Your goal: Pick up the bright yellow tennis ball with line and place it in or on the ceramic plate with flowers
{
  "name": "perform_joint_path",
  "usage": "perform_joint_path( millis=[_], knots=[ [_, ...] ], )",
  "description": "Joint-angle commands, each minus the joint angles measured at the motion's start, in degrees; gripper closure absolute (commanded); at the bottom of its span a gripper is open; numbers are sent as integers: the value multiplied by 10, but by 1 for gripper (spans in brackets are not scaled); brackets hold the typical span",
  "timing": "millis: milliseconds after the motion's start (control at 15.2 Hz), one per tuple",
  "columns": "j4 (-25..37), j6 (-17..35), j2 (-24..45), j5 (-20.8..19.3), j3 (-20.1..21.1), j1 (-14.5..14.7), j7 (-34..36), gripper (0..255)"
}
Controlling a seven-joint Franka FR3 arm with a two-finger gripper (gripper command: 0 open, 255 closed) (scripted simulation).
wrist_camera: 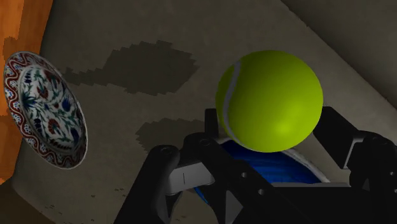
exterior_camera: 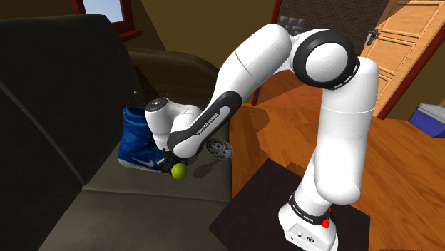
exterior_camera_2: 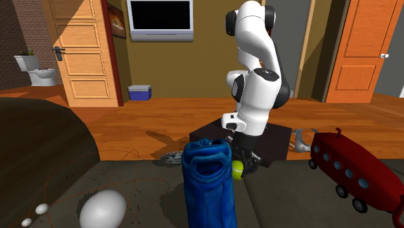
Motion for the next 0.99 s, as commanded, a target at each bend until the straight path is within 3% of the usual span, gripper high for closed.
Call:
perform_joint_path(
  millis=[0, 594, 924],
  knots=[
    [1, -12, -12, 7, 3, -2, -6, 255],
    [11, -68, -63, 37, 12, -6, -34, 255],
    [-43, -39, -103, 40, -16, -48, -100, 255]
  ],
)
